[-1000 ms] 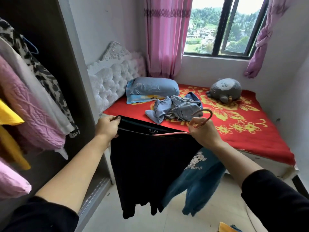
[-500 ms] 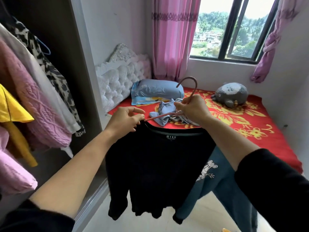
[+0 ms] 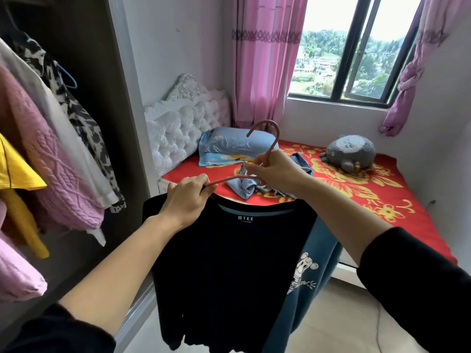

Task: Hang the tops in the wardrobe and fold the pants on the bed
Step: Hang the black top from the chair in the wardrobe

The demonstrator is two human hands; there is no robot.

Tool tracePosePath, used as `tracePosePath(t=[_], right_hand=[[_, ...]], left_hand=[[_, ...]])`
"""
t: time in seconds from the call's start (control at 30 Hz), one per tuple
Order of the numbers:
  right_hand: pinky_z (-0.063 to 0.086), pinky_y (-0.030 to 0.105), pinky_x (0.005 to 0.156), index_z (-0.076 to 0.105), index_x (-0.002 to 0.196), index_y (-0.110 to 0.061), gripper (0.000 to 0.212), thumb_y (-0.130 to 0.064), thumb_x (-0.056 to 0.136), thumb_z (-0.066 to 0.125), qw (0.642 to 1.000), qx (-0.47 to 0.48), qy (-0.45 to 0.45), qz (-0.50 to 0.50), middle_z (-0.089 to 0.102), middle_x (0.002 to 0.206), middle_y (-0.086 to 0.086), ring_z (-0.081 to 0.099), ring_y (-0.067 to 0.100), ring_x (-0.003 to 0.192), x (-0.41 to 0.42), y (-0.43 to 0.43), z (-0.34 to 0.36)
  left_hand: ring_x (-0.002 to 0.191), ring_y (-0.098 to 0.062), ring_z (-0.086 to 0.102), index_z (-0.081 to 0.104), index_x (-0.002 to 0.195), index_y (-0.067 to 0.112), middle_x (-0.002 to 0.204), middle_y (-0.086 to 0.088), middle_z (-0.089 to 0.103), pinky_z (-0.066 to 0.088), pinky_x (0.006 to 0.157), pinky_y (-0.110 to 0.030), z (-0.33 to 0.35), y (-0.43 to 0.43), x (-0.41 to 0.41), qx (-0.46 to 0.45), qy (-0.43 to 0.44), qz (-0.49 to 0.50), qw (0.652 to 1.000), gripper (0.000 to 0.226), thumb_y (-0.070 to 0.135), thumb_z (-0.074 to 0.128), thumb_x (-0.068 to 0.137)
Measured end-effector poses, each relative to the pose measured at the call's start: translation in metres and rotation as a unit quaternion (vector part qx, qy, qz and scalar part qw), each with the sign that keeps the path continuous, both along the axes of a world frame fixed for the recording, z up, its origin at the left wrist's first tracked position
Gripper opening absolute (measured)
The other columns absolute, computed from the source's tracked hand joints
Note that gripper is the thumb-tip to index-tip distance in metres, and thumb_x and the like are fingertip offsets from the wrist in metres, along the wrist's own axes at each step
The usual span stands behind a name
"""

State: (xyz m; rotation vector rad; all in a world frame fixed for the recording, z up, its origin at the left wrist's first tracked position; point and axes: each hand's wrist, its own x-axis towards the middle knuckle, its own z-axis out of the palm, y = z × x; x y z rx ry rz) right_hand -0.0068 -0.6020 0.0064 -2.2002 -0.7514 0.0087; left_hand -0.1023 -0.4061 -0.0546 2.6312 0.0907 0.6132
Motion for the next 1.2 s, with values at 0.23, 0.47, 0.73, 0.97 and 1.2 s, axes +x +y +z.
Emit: tracePosePath(t=[0.23,0.47,0.73,0.97,1.2], right_hand=[[0.032,0.016,0.047,0.065,0.072,-0.003,0.042,-0.043,0.084,0.07,0.995,-0.083,-0.036,0.029,0.048,0.057,-0.003,0.04,0.005,0.048,0.03,-0.036,-0.029],[0.028,0.028,0.053,0.044,0.055,-0.004,0.05,-0.037,0.083,0.071,0.994,-0.039,-0.071,0.076,0.035,0.053,-0.001,0.031,0.009,0.05,0.047,0.006,-0.025],[0.028,0.013,0.045,0.06,0.055,-0.024,0.039,-0.044,0.088,0.063,0.969,-0.053,-0.142,0.195,0.044,0.041,-0.012,0.038,0.005,0.041,0.055,0.099,0.038],[0.031,0.012,0.043,0.075,0.078,-0.021,0.019,-0.036,0.086,0.069,0.969,-0.044,-0.19,0.151,0.05,0.058,-0.018,0.045,0.005,0.05,0.072,0.182,0.082],[0.037,0.018,0.05,0.077,0.094,-0.017,0.02,-0.032,0.09,0.064,0.957,-0.1,-0.246,0.116,0.065,0.072,0.005,0.049,0.018,0.056,0.097,0.275,0.125]], left_hand=[[0.07,-0.018,0.051,0.052,0.076,0.019,0.061,0.006,0.049,0.026,0.082,-0.036,0.011,0.033,0.0,-0.066,-0.023,0.09,0.993,0.034,0.047,0.045,0.095],[0.078,-0.017,0.05,0.048,0.07,0.028,0.066,0.007,0.053,0.028,0.081,-0.035,0.013,0.05,0.005,-0.069,-0.013,0.127,0.989,0.03,0.043,0.048,0.095],[0.095,-0.026,0.054,0.056,0.082,0.021,0.068,0.01,0.048,0.038,0.091,-0.045,0.027,0.087,0.007,-0.084,-0.025,0.198,0.976,0.028,0.04,0.044,0.098],[0.1,-0.024,0.058,0.057,0.102,0.023,0.105,-0.003,0.063,0.046,0.088,-0.038,0.055,0.162,0.032,-0.164,0.08,0.208,0.961,0.033,0.051,0.042,0.095],[0.11,-0.014,0.053,0.057,0.122,0.025,0.128,0.0,0.058,0.035,0.084,-0.022,0.086,0.262,0.08,-0.109,0.094,0.146,0.979,0.029,0.032,0.05,0.095]])
